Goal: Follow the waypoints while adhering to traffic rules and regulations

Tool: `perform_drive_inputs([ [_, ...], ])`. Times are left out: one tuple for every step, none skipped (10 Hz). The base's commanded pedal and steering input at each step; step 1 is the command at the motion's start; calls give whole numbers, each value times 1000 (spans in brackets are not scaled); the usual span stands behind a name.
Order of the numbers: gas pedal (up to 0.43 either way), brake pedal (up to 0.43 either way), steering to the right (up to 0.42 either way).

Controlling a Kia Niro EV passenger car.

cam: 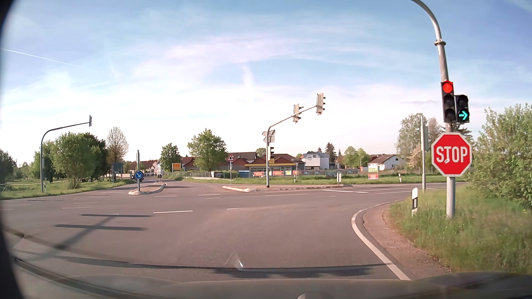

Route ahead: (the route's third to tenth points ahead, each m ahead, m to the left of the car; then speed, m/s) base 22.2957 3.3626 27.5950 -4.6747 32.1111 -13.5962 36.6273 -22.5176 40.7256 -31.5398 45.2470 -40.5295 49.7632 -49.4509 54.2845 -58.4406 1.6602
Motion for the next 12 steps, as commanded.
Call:
perform_drive_inputs([
  [260,0,-5],
  [268,0,-5],
  [280,0,-5],
  [280,0,-5],
  [280,0,-5],
  [280,0,-5],
  [287,0,-5],
  [287,0,-5],
  [287,0,-5],
  [287,0,-5],
  [287,0,-4],
  [287,0,-2],
])
